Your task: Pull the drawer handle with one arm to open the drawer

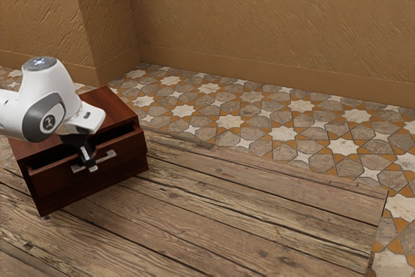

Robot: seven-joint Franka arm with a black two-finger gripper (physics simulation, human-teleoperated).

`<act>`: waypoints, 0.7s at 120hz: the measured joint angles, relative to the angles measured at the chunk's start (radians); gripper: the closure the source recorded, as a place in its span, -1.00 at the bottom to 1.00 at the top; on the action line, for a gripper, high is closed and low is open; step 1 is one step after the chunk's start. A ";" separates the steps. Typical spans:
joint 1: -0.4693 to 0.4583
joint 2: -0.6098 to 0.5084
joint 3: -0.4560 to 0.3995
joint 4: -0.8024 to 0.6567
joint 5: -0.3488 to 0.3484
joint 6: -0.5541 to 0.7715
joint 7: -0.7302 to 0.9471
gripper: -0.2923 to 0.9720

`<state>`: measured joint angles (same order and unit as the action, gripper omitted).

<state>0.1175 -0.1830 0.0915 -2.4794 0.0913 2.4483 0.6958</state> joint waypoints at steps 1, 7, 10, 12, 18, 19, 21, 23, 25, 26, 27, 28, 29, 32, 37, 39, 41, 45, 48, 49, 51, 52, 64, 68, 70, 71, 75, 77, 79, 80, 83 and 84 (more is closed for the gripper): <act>0.000 -0.001 -0.001 -0.001 0.000 0.000 0.000 0.39; -0.001 -0.003 -0.003 -0.004 -0.001 0.000 0.000 0.39; -0.001 -0.003 -0.003 -0.005 -0.001 -0.001 0.000 0.39; -0.001 -0.003 -0.004 -0.005 -0.001 -0.001 0.000 0.39; -0.001 -0.004 -0.006 -0.007 -0.002 -0.001 -0.001 0.38; 0.000 -0.004 -0.006 -0.007 -0.002 -0.001 -0.001 0.38; 0.000 -0.004 -0.007 -0.008 -0.002 -0.001 -0.001 0.38; 0.000 -0.004 -0.007 -0.008 -0.002 -0.001 -0.002 0.38; 0.000 -0.004 -0.008 -0.008 -0.003 -0.001 -0.002 0.38; 0.000 -0.004 -0.009 -0.009 -0.003 -0.001 -0.002 0.38; 0.000 -0.004 -0.009 -0.009 -0.003 -0.001 -0.002 0.38; 0.000 -0.004 -0.010 -0.009 -0.003 -0.001 -0.002 0.38; 0.000 -0.004 -0.010 -0.009 -0.004 -0.001 -0.002 0.38; 0.000 -0.004 -0.011 -0.010 -0.004 -0.001 -0.002 0.38; 0.000 -0.004 -0.011 -0.010 -0.005 -0.001 -0.003 0.38; -0.001 -0.004 -0.011 -0.010 -0.005 -0.001 -0.003 0.38; -0.001 -0.004 -0.012 -0.010 -0.005 -0.001 -0.003 0.38; -0.001 -0.004 -0.012 -0.010 -0.005 -0.001 -0.003 0.38; -0.001 -0.004 -0.012 -0.010 -0.005 -0.001 -0.003 0.38; -0.001 -0.004 -0.012 -0.010 -0.005 -0.001 -0.003 0.38; -0.001 -0.004 -0.012 -0.010 -0.005 -0.001 -0.003 0.38; -0.001 -0.004 -0.012 -0.010 -0.005 -0.001 -0.003 0.38; -0.001 -0.004 -0.012 -0.010 -0.006 -0.001 -0.002 0.38; 0.000 -0.004 -0.012 -0.010 -0.006 -0.001 -0.002 0.38; 0.000 -0.004 -0.012 -0.010 -0.006 -0.001 -0.002 0.39; -0.001 -0.004 -0.012 -0.010 -0.006 -0.001 -0.002 0.39; -0.001 -0.004 -0.012 -0.010 -0.006 -0.001 -0.001 0.39; 0.000 -0.004 -0.013 -0.010 -0.006 -0.001 -0.001 0.39; 0.000 -0.004 -0.015 -0.010 -0.006 -0.001 -0.001 0.39; 0.000 -0.004 -0.016 -0.010 -0.006 -0.001 -0.001 0.39; 0.000 -0.004 -0.018 -0.010 -0.006 -0.001 -0.001 0.39; 0.000 -0.004 -0.018 -0.010 -0.006 -0.002 -0.001 0.39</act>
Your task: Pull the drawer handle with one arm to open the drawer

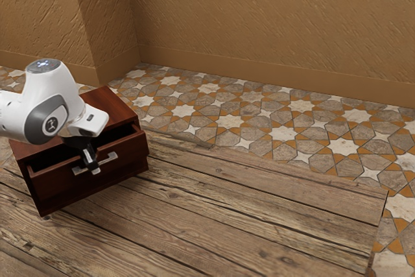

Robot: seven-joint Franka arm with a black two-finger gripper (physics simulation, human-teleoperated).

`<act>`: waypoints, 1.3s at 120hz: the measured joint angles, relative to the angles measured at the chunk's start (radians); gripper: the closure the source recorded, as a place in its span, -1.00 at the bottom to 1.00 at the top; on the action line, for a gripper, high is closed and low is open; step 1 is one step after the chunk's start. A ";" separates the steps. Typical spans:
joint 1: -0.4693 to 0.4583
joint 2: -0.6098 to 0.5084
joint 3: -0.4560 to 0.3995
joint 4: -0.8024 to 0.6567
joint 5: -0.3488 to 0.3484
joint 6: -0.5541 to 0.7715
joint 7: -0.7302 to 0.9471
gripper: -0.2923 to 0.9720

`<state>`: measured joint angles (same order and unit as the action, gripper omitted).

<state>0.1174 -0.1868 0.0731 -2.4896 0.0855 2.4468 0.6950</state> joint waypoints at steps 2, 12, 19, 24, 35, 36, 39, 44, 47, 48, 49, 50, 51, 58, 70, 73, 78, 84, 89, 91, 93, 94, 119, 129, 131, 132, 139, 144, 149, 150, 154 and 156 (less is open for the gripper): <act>0.000 0.000 -0.001 0.000 0.000 0.000 0.000 0.39; -0.001 0.000 -0.003 0.000 0.000 -0.001 0.001 0.38; 0.000 0.000 -0.004 0.000 0.000 -0.001 0.002 0.38; 0.000 -0.001 -0.004 0.000 0.000 -0.002 0.002 0.39; -0.001 -0.008 -0.005 -0.005 0.000 -0.002 0.003 0.40; -0.001 -0.008 -0.005 -0.006 0.000 -0.002 0.003 0.40; -0.001 -0.009 -0.005 -0.008 0.000 -0.003 0.003 0.40; -0.001 -0.012 -0.005 -0.010 0.000 -0.003 0.003 0.40; -0.001 -0.015 -0.005 -0.012 0.000 -0.003 0.004 0.40; -0.001 -0.016 -0.005 -0.013 0.000 -0.003 0.004 0.40; -0.001 -0.018 -0.005 -0.014 0.000 -0.003 0.004 0.40; -0.001 -0.019 -0.005 -0.015 0.000 -0.003 0.004 0.41; -0.001 -0.019 -0.005 -0.015 0.000 -0.003 0.004 0.41; -0.001 -0.024 -0.005 -0.019 0.000 -0.002 0.004 0.41; 0.000 -0.034 -0.014 -0.027 0.001 -0.001 0.004 0.42; 0.000 -0.036 -0.016 -0.030 0.001 -0.001 0.004 0.41; -0.001 -0.040 -0.018 -0.035 0.000 0.000 0.004 0.41; -0.001 -0.044 -0.019 -0.039 0.000 0.002 0.004 0.40; -0.001 -0.050 -0.019 -0.045 0.001 0.003 0.004 0.41; -0.001 -0.054 -0.020 -0.048 0.001 0.004 0.003 0.41; -0.001 -0.057 -0.020 -0.050 0.001 0.004 0.003 0.41; -0.001 -0.058 -0.020 -0.051 0.001 0.004 0.003 0.41; -0.001 -0.084 -0.029 -0.078 0.000 0.014 0.002 0.40; -0.001 -0.091 -0.032 -0.085 0.000 0.019 0.002 0.40; -0.001 -0.092 -0.032 -0.086 0.000 0.020 0.002 0.40; -0.001 -0.093 -0.033 -0.087 0.000 0.021 0.002 0.40; -0.001 -0.098 -0.033 -0.091 0.000 0.025 0.001 0.40; -0.001 -0.102 -0.033 -0.096 0.000 0.028 0.001 0.40; -0.001 -0.109 -0.033 -0.103 0.000 0.032 0.001 0.40; -0.001 -0.111 -0.034 -0.104 0.000 0.032 0.000 0.40; 0.000 -0.115 -0.037 -0.109 0.000 0.036 0.000 0.40; 0.000 -0.117 -0.039 -0.110 0.000 0.037 0.000 0.40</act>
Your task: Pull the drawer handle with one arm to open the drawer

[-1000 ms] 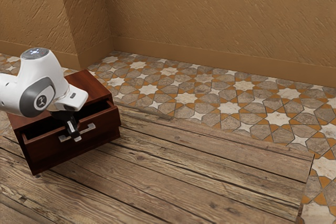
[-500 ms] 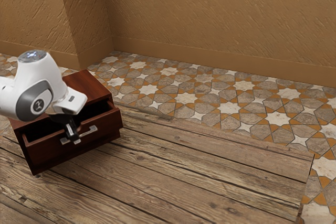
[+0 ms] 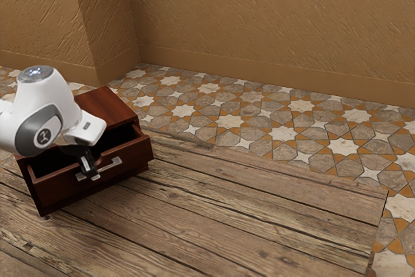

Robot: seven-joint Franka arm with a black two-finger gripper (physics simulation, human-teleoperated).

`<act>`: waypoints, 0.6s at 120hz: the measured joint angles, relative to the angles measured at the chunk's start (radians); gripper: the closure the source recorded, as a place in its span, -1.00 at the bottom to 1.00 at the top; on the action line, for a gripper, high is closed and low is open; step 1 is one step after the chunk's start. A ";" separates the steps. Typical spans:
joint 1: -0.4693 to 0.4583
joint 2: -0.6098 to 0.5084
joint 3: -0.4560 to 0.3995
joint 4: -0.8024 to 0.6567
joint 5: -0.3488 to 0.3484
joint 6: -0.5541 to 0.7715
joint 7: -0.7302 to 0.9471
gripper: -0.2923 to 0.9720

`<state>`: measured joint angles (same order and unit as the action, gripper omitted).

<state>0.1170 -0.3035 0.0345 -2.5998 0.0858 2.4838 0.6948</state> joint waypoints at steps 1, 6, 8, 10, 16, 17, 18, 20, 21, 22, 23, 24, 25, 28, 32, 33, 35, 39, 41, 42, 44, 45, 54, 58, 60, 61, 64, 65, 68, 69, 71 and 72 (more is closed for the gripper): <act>0.000 -0.001 -0.001 -0.001 0.000 0.001 0.000 0.40; 0.000 -0.003 -0.003 -0.004 0.000 0.004 0.000 0.39; 0.000 -0.004 -0.004 -0.005 -0.001 0.005 0.000 0.39; 0.000 -0.005 -0.005 -0.005 -0.001 0.006 0.000 0.38; 0.000 -0.008 -0.008 -0.008 -0.001 0.009 0.000 0.38; 0.000 -0.009 -0.008 -0.008 -0.001 0.009 0.000 0.38; 0.000 -0.009 -0.008 -0.008 -0.001 0.009 0.000 0.38; 0.000 -0.010 -0.009 -0.009 -0.002 0.010 0.000 0.38; 0.000 -0.011 -0.010 -0.009 -0.002 0.011 0.000 0.38; 0.000 -0.011 -0.011 -0.010 -0.002 0.011 0.000 0.38; 0.000 -0.011 -0.012 -0.010 -0.002 0.011 -0.001 0.38; 0.000 -0.012 -0.013 -0.011 -0.002 0.012 -0.001 0.38; 0.000 -0.012 -0.014 -0.012 -0.001 0.012 -0.001 0.37; 0.000 -0.014 -0.016 -0.013 0.000 0.014 -0.002 0.37; 0.000 -0.017 -0.018 -0.015 -0.001 0.016 -0.003 0.36; 0.000 -0.018 -0.018 -0.016 -0.001 0.016 -0.003 0.35; 0.000 -0.018 -0.019 -0.017 -0.001 0.017 -0.004 0.35; 0.000 -0.020 -0.020 -0.019 -0.001 0.018 -0.004 0.34; 0.001 -0.021 -0.020 -0.020 -0.001 0.019 -0.004 0.34; 0.000 -0.022 -0.020 -0.021 -0.001 0.020 -0.004 0.34; 0.001 -0.023 -0.020 -0.022 -0.001 0.021 -0.005 0.34; 0.001 -0.023 -0.020 -0.023 -0.001 0.021 -0.005 0.34; 0.001 -0.025 -0.023 -0.025 -0.002 0.025 -0.005 0.34; 0.001 -0.026 -0.024 -0.027 -0.002 0.027 -0.005 0.34; 0.001 -0.026 -0.025 -0.027 -0.002 0.028 -0.005 0.34; 0.001 -0.026 -0.025 -0.027 -0.002 0.028 -0.005 0.34; 0.001 -0.026 -0.025 -0.028 -0.002 0.029 -0.005 0.34; 0.001 -0.026 -0.025 -0.028 -0.002 0.030 -0.005 0.34; 0.001 -0.026 -0.025 -0.029 -0.002 0.031 -0.006 0.34; 0.001 -0.026 -0.025 -0.029 -0.002 0.032 -0.006 0.34; 0.001 -0.026 -0.025 -0.030 -0.002 0.033 -0.006 0.34; 0.001 -0.026 -0.025 -0.030 -0.002 0.033 -0.006 0.34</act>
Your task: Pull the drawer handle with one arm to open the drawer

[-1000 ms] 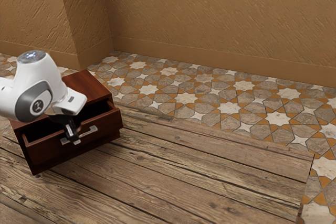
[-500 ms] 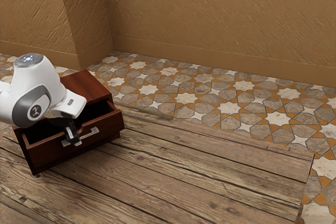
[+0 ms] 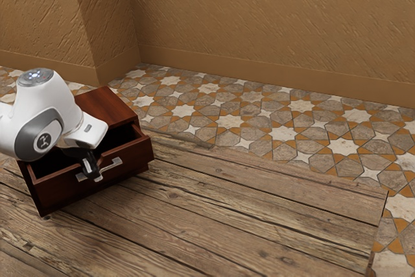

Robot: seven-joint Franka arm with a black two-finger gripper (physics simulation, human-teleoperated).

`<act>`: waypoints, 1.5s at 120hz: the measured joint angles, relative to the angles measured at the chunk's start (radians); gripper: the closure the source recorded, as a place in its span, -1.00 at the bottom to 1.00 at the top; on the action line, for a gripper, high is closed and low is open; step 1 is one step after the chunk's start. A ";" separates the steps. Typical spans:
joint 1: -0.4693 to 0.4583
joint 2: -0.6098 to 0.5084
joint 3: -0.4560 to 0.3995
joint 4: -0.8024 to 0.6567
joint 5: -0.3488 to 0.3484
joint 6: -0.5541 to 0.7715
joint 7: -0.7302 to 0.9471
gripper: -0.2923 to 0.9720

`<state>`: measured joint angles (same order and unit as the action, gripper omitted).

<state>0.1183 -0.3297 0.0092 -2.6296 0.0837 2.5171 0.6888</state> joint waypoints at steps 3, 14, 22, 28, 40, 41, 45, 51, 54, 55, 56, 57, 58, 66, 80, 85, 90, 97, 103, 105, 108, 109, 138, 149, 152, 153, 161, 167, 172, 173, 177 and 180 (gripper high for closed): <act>0.000 0.000 0.000 0.000 0.000 0.001 0.000 0.33; 0.000 0.000 0.000 -0.001 -0.001 0.005 0.000 0.31; 0.000 0.001 0.000 -0.002 -0.001 0.009 0.001 0.32; 0.000 0.001 0.000 -0.003 -0.001 0.012 0.000 0.33; 0.000 0.003 0.000 -0.003 -0.001 0.017 0.000 0.31; 0.000 0.003 0.000 -0.003 -0.001 0.017 0.000 0.31; 0.000 0.004 0.000 -0.003 0.000 0.019 0.000 0.30; 0.000 0.005 0.000 -0.004 -0.001 0.022 0.000 0.27; 0.000 0.005 0.000 -0.004 -0.001 0.023 0.000 0.25; 0.000 0.006 0.000 -0.004 -0.001 0.023 0.000 0.25; 0.000 0.006 0.000 -0.005 -0.001 0.024 0.000 0.25; 0.000 0.006 0.000 -0.005 -0.001 0.024 0.000 0.26; 0.000 0.006 0.000 -0.006 -0.001 0.025 0.000 0.27; 0.000 0.006 0.000 -0.007 -0.001 0.027 0.001 0.32; 0.000 0.008 0.000 -0.010 -0.001 0.034 0.002 0.33; 0.000 0.006 0.000 -0.014 -0.001 0.037 0.002 0.33; 0.000 0.004 0.000 -0.019 -0.001 0.041 0.002 0.33; 0.000 0.000 0.000 -0.026 -0.001 0.046 0.003 0.33; 0.000 -0.005 -0.001 -0.032 -0.001 0.051 0.003 0.34; 0.000 -0.006 -0.001 -0.034 -0.001 0.053 0.003 0.34; 0.000 -0.007 -0.002 -0.036 -0.001 0.055 0.003 0.34; 0.000 -0.008 -0.003 -0.037 -0.001 0.055 0.003 0.34; 0.002 -0.041 -0.020 -0.070 -0.001 0.078 0.003 0.35; 0.004 -0.053 -0.025 -0.081 -0.001 0.087 0.003 0.35; 0.005 -0.054 -0.026 -0.083 -0.001 0.089 0.003 0.35; 0.005 -0.055 -0.027 -0.084 -0.001 0.090 0.003 0.35; 0.007 -0.060 -0.030 -0.089 -0.001 0.095 0.003 0.34; 0.008 -0.063 -0.033 -0.092 -0.002 0.099 0.003 0.34; 0.009 -0.064 -0.034 -0.095 -0.003 0.102 0.003 0.34; 0.009 -0.065 -0.034 -0.095 -0.003 0.102 0.003 0.34; 0.009 -0.066 -0.035 -0.096 -0.003 0.104 0.003 0.34; 0.009 -0.066 -0.036 -0.097 -0.003 0.105 0.003 0.34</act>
<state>0.1272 -0.3962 -0.0266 -2.7262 0.0805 2.6220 0.6920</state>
